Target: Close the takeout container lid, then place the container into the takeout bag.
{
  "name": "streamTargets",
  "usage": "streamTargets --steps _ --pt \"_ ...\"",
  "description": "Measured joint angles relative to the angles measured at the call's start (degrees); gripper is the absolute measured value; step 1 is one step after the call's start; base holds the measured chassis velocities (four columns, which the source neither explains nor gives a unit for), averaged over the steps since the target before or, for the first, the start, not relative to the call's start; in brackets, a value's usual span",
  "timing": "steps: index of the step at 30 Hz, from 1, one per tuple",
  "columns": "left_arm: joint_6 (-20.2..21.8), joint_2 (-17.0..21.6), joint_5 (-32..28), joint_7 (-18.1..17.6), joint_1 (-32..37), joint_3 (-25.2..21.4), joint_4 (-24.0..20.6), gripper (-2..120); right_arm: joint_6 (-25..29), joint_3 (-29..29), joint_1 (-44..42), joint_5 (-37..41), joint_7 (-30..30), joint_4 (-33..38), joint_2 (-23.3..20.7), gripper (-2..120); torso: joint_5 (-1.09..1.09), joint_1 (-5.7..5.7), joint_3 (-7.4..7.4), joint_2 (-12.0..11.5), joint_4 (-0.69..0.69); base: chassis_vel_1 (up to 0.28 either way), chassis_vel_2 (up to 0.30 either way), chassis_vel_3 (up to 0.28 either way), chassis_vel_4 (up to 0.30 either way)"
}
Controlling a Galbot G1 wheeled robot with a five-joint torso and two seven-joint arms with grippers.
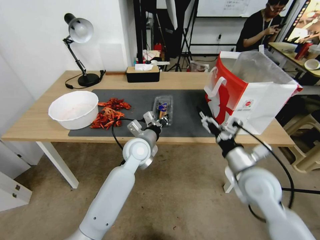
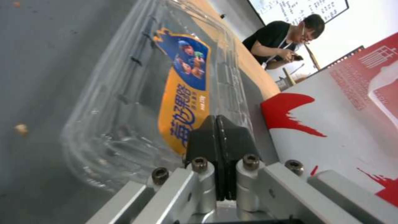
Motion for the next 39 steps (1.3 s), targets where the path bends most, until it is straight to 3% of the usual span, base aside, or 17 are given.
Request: streamTargets --steps 8,17,20,24,29,39 --pt "-0.20 -0.04 -0.22 -0.07 0.12 -1.02 0.28 0 -6.03 -6.97 13.77 6.76 9.86 -10.28 1.49 100 0.00 -0.01 0.00 0.00 -0.01 0.000 0.000 0.000 0.000" --pt "-0.48 0.22 -0.35 0.44 0.40 -1.36 0.47 0 -9.59 -10.91 21.31 7.23 12.54 -17.27 3.75 100 0.01 -0.01 0.00 0.00 -0.01 0.000 0.000 0.000 0.000" --pt "-0.80 0.08 -0.35 0.66 0.92 -1.74 0.75 0 -15.02 -13.34 25.58 6.76 15.66 -20.72 5.45 100 0.00 -0.02 0.00 0.01 0.00 0.000 0.000 0.000 0.000" --pt "-1.03 0.00 -0.34 0.91 1.38 -2.45 0.88 0 -21.07 -15.56 28.39 6.46 17.78 -23.23 6.61 100 0.00 -0.02 0.00 0.01 -0.01 0.000 0.000 0.000 0.000" --pt "-1.07 0.21 -0.59 0.92 1.50 -2.94 0.63 0 -24.81 -17.35 30.38 8.36 20.04 -24.74 7.63 100 0.00 -0.02 0.00 0.01 0.00 0.000 0.000 0.000 0.000" --pt "-1.12 0.17 -0.89 0.60 1.22 -3.00 0.69 0 -28.68 -17.89 32.62 11.66 23.16 -27.67 8.97 100 0.01 -0.02 0.00 0.01 -0.01 0.000 0.000 0.000 0.000"
